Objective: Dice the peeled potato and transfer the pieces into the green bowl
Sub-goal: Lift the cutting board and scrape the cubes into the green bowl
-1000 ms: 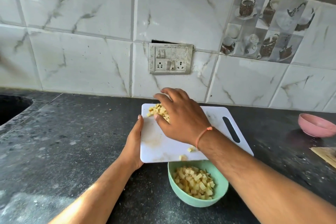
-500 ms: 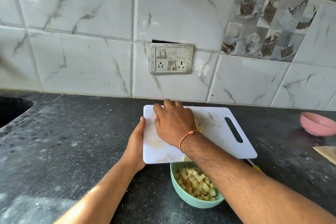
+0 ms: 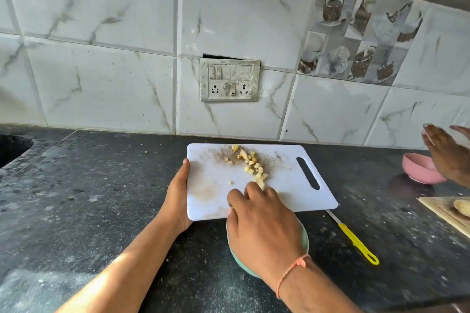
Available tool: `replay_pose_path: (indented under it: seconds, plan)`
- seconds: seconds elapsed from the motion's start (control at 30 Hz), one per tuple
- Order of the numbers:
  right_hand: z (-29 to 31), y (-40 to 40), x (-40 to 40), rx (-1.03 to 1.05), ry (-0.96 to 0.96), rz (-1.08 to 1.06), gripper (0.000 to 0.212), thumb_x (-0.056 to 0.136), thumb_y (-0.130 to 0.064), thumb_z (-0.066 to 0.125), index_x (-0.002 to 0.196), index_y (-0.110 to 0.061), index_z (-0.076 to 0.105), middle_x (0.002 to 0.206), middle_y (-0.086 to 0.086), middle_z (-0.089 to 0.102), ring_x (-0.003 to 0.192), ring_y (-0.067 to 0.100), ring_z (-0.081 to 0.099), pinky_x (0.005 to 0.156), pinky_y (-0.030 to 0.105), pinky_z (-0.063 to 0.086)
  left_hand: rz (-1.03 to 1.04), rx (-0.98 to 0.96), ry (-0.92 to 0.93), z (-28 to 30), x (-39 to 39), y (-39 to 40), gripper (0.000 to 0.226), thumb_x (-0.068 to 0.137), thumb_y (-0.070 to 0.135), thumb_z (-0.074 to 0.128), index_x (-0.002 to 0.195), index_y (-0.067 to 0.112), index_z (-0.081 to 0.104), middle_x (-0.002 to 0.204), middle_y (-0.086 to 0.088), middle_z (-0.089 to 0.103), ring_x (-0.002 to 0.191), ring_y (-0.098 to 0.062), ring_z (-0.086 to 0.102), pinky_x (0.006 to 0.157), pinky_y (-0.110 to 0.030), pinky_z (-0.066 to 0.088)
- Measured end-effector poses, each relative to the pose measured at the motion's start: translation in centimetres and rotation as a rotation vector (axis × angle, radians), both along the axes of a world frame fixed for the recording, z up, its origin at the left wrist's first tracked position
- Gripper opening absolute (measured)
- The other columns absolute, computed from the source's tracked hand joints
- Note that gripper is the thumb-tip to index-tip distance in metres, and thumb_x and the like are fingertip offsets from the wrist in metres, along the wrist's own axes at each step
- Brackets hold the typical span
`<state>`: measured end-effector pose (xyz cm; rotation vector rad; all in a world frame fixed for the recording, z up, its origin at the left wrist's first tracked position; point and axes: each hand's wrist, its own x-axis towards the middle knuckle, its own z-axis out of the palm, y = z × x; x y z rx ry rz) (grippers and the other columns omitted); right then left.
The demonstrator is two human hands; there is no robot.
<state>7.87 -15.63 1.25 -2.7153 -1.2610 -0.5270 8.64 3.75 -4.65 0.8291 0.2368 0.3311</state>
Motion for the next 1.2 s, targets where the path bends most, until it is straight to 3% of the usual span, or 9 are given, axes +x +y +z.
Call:
replay_pose_path:
  seconds: [0.27,0.4,0.53,0.67,0.77,0.83,1.0,1.1,1.2]
  plan:
    - [1.6,-3.3,0.5,0.066,0.022,-0.042,0.029,0.102,-0.050,0.039,0.106,-0.033,0.061,0.105,-0.017,0.057,0.099,0.011,0.053,0.078,0.029,0.054,0.011,0.014,0.015,-0.1,0.2,0.1,0.063,0.106,0.061,0.038,0.141,0.015,0.063,0.132,-0.020,0.071,0.119,-0.041,0.070,0.102,-0.059,0.052]
    - [3.3,-2.5,3.8,0.169,0.066,-0.051,0.018,0.101,-0.045,0.053,0.099,-0.034,0.067,0.095,-0.021,0.068,0.088,0.003,0.062,0.074,0.027,0.053,0.004,0.008,0.009,-0.4,0.3,0.4,0.065,0.104,0.063,0.042,0.145,0.016,0.061,0.135,-0.021,0.069,0.124,-0.044,0.067,0.109,-0.066,0.047]
    - [4.2,-0.3,8.6,0.341,0.312,-0.018,0.003,0.089,-0.030,0.076,0.091,-0.030,0.075,0.080,-0.018,0.072,0.077,0.000,0.066,0.074,0.023,0.052,-0.004,-0.012,0.010,-0.4,0.4,0.5,0.065,0.104,0.063,0.041,0.144,0.015,0.062,0.135,-0.021,0.069,0.124,-0.044,0.066,0.111,-0.068,0.044]
    - [4.8,2.2,12.1,0.335,0.223,0.016,0.015,0.090,-0.019,0.068,0.099,-0.028,0.076,0.099,-0.015,0.072,0.090,0.009,0.066,0.079,0.029,0.055,-0.011,-0.017,0.005,-0.4,0.3,0.4,0.065,0.104,0.064,0.041,0.143,0.015,0.063,0.135,-0.021,0.069,0.124,-0.043,0.067,0.111,-0.067,0.045]
    - [4.9,3.6,13.8,0.217,0.164,-0.010,0.023,0.093,-0.027,0.066,0.115,-0.030,0.074,0.109,-0.010,0.062,0.100,0.017,0.062,0.085,0.035,0.055,-0.018,-0.017,-0.001,-0.3,0.3,0.5,0.067,0.103,0.064,0.042,0.143,0.016,0.062,0.136,-0.021,0.069,0.125,-0.044,0.066,0.112,-0.067,0.044]
    - [4.8,4.3,14.5,0.158,0.180,-0.026,0.023,0.094,-0.035,0.069,0.115,-0.028,0.073,0.109,-0.008,0.058,0.102,0.019,0.061,0.087,0.038,0.055,-0.021,-0.013,-0.003,-0.4,0.3,0.5,0.068,0.102,0.065,0.043,0.144,0.015,0.062,0.137,-0.021,0.068,0.126,-0.044,0.066,0.113,-0.067,0.043]
    - [4.5,4.8,14.6,0.203,0.161,-0.006,0.005,0.093,-0.028,0.072,0.091,-0.027,0.077,0.095,-0.012,0.061,0.088,0.015,0.063,0.074,0.028,0.049,-0.018,-0.004,0.001,-0.5,0.3,0.6,0.067,0.103,0.065,0.042,0.143,0.015,0.063,0.136,-0.022,0.069,0.125,-0.044,0.066,0.113,-0.066,0.044]
    - [4.8,4.4,14.0,0.262,0.199,0.021,0.007,0.093,-0.026,0.072,0.091,-0.027,0.079,0.090,-0.012,0.072,0.076,0.009,0.064,0.066,0.022,0.048,-0.014,-0.004,0.006,-0.4,0.3,0.6,0.067,0.103,0.064,0.043,0.143,0.014,0.063,0.135,-0.022,0.069,0.125,-0.044,0.066,0.113,-0.066,0.044]
    - [5.3,3.4,12.9,0.298,0.247,0.046,0.005,0.093,-0.026,0.075,0.094,-0.027,0.080,0.083,-0.016,0.072,0.073,0.001,0.064,0.061,0.012,0.040,-0.010,-0.005,0.003,-0.3,0.3,0.5,0.067,0.102,0.064,0.043,0.142,0.014,0.064,0.134,-0.021,0.070,0.123,-0.042,0.068,0.111,-0.063,0.047]
